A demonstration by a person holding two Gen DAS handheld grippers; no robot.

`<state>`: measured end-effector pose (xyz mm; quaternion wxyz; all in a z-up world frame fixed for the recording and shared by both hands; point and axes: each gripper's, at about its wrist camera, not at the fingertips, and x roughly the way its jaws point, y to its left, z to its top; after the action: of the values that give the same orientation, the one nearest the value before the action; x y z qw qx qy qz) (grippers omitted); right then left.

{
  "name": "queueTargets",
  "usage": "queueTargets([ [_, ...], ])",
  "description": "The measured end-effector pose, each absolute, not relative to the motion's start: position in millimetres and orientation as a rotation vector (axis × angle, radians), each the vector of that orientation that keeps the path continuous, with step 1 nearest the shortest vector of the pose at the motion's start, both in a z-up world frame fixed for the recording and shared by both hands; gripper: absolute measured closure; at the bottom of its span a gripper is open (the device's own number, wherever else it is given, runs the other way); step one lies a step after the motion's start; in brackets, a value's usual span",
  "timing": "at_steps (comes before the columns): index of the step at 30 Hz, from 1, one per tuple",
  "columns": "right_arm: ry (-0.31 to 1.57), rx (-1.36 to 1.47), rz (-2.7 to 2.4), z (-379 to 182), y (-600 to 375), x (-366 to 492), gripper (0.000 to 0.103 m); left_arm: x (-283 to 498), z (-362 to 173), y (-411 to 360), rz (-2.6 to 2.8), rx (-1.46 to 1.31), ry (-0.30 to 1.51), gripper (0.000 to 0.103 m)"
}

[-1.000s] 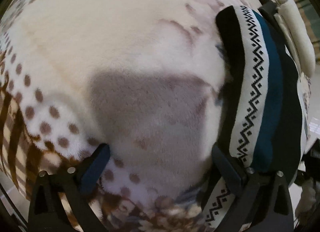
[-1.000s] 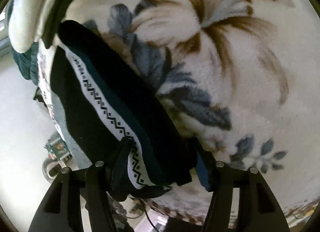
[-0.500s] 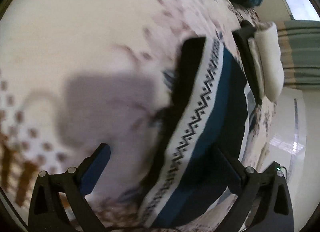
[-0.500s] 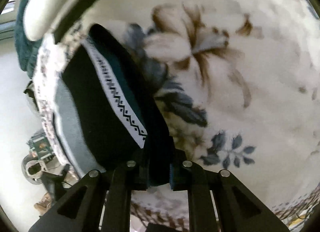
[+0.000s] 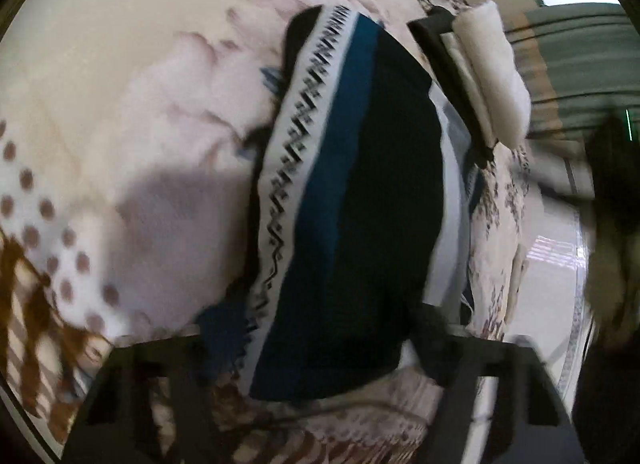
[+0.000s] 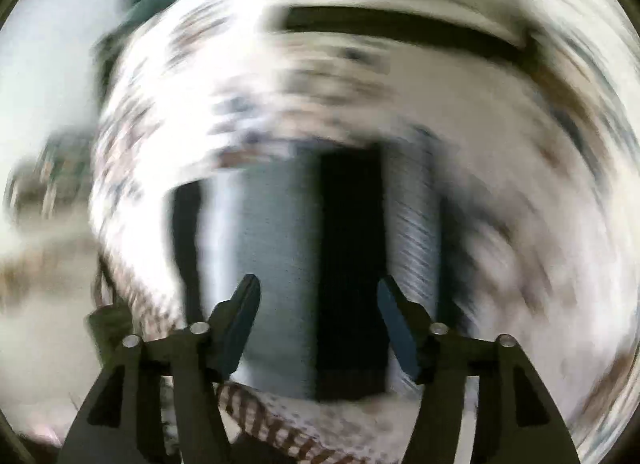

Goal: Fold small clothes

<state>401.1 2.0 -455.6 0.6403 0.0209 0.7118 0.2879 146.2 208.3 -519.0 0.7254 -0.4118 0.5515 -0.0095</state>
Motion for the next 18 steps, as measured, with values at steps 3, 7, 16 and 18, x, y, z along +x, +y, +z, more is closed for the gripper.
queueTargets([
  [3,1.627,-0.1,0.848,-463.3,105.7,423.2,0.039,145.3,-513.8,207.0,-0.026,-0.883,1.194,0.06],
  [7,1.686,-0.334,0.983,-507.4,218.2,424.8,0.039,144.2,-512.0,206.6,-0.03,-0.873,1.181,0.064],
  [16,1.776,-0.485,0.927,-556.8,275.2,414.5,0.096,126.2,-522.6,217.2,-0.032,-0.937,1.159,0.065],
  [18,1.825,-0.386,0.908,-563.3,273.4,425.5,0.097,128.4,-522.1,217.5,-0.045,-0.949,1.178,0.065],
])
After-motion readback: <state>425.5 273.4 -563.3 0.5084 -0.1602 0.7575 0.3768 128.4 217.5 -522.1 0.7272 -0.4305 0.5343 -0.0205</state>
